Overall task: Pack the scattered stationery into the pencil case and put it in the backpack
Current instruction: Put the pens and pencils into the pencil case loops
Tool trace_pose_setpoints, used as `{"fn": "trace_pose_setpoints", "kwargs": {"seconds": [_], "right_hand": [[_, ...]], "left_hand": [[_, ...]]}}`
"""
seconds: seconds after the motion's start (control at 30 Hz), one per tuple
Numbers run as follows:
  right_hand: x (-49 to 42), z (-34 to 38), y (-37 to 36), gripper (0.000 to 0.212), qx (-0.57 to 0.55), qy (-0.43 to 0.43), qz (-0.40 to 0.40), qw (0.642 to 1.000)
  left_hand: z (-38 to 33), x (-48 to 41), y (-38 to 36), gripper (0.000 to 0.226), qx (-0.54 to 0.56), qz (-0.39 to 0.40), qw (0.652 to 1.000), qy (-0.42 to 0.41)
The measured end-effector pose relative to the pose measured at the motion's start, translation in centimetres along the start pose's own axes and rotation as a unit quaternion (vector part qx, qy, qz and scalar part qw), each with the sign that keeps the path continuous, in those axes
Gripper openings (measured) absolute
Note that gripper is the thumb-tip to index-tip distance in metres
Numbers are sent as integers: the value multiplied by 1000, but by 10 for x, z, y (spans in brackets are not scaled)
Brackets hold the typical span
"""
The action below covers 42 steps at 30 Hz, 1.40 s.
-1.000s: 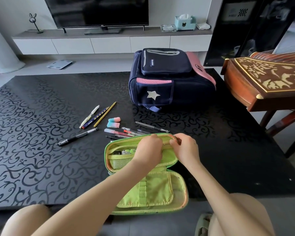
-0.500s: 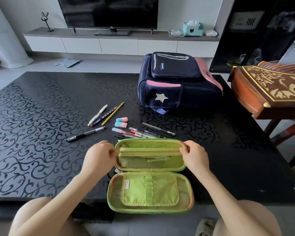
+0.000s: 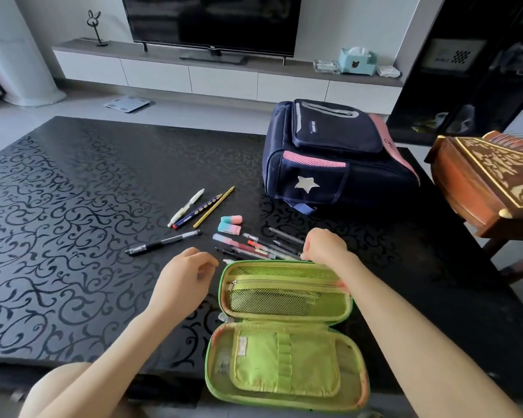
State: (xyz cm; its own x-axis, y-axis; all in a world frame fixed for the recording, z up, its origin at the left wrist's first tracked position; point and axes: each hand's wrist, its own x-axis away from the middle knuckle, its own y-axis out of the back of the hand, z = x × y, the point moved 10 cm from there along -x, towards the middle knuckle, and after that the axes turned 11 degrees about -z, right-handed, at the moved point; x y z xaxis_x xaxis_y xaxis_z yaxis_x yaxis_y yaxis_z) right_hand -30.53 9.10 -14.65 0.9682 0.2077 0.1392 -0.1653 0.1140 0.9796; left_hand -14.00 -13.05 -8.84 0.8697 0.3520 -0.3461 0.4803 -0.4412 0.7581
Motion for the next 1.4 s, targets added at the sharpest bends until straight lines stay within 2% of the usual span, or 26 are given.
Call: {"fn": "trace_pose_setpoints", "kwargs": {"seconds": [0.1,0.13,0.2,0.23,0.27,0.33,0.4,0.43,0.53,0.6,0.67,0.7,0.77,0.8,0.83,0.93,1.07,1.17,1.27,1.4], "right_hand": [[-1,6,-1,17,34,35,31,998],[1,8,5,16,49,44,18,998],[12,12,30,16,69,61,-70,993],[21,16,46,16,44,70,-125,989],[36,20,61,18,-18,76,-167,983],[71,31,73,17,-234,69,-163,956],[111,50,62,10,-454,43,-63,888],[132,59,53,10,-520,28,-15,854],[172,70,31,15,-602,-6,43,797],[183,64,24,15,-627,-23,35,778],[188,50,18,8,-615,-33,14,788],[188,38,15,7,-576,-29,-15,817],[189,9,13,7,-414,-5,-111,903],[191,-3,10,9,-331,9,-150,932],[195,-13,6,10,-271,24,-181,945],[206,-16,-3,6,-191,106,-249,943],[211,-12,-9,9,-164,148,-287,932],[210,-12,-11,7,-163,150,-296,929],[210,-11,-12,7,-162,156,-295,929],[209,-10,-12,12,-158,155,-291,931]], "left_hand": [[9,3,3,14,4,5,1000,16],[11,4,4,15,7,8,1000,26],[12,6,4,15,24,13,999,46],[9,6,4,14,37,13,998,53],[3,7,5,14,54,12,997,55],[-18,12,6,13,106,20,993,55],[-44,22,3,17,198,60,976,71],[-57,32,-1,19,260,92,957,92],[-81,59,-10,19,427,135,880,159],[-80,73,-13,16,463,131,855,193],[-73,81,-14,12,476,122,843,220],[-66,81,-12,10,459,110,854,217],[-53,76,3,8,303,57,943,129],[-51,75,11,11,196,31,979,54],[-52,77,13,15,117,18,993,-13],[-52,92,-1,20,10,44,989,-138],[-52,97,-13,24,-62,44,978,-192],[-59,99,-23,24,-68,59,975,-204],[-70,100,-36,21,-36,71,969,-233],[-79,96,-50,16,13,100,968,-231]]}}
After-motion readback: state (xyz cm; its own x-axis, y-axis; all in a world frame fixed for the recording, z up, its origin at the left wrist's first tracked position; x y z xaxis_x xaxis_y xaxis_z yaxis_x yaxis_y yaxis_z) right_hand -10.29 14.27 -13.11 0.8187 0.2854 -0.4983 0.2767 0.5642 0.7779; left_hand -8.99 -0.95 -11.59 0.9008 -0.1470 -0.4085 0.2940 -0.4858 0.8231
